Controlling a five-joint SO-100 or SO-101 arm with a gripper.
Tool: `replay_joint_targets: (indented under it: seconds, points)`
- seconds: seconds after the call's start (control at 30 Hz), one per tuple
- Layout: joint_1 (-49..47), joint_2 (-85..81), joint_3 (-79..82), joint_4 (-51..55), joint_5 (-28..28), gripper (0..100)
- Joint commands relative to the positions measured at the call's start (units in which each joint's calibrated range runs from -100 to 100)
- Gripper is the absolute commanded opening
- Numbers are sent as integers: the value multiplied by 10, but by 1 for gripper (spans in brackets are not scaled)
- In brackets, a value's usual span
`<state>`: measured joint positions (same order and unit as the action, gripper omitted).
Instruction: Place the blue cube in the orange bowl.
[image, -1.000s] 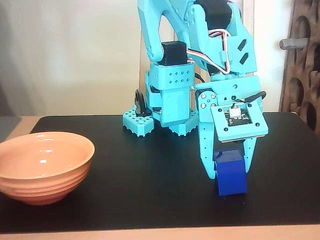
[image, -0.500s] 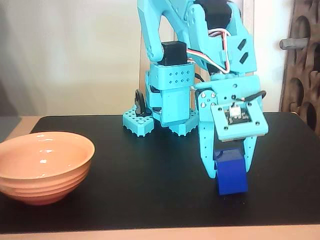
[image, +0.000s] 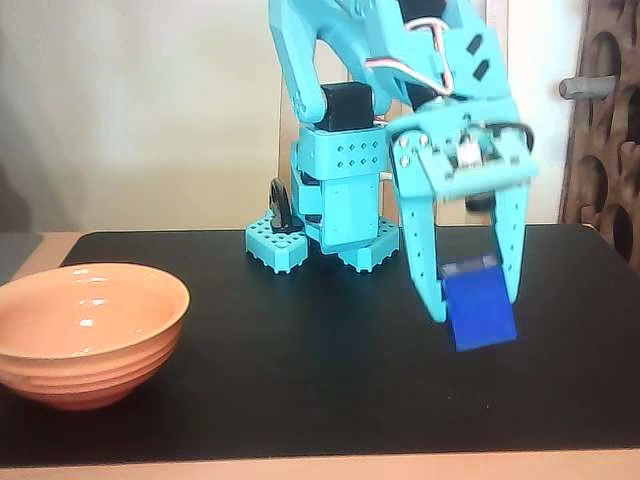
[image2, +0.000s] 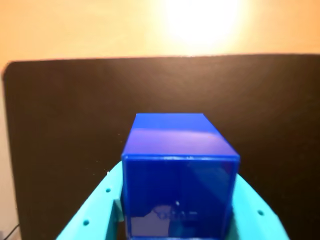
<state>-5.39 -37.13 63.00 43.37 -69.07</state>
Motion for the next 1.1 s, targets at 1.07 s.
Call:
replay_joint_targets:
  seconds: [1.07]
  points:
    - [313,-165,-118,-63,110,11]
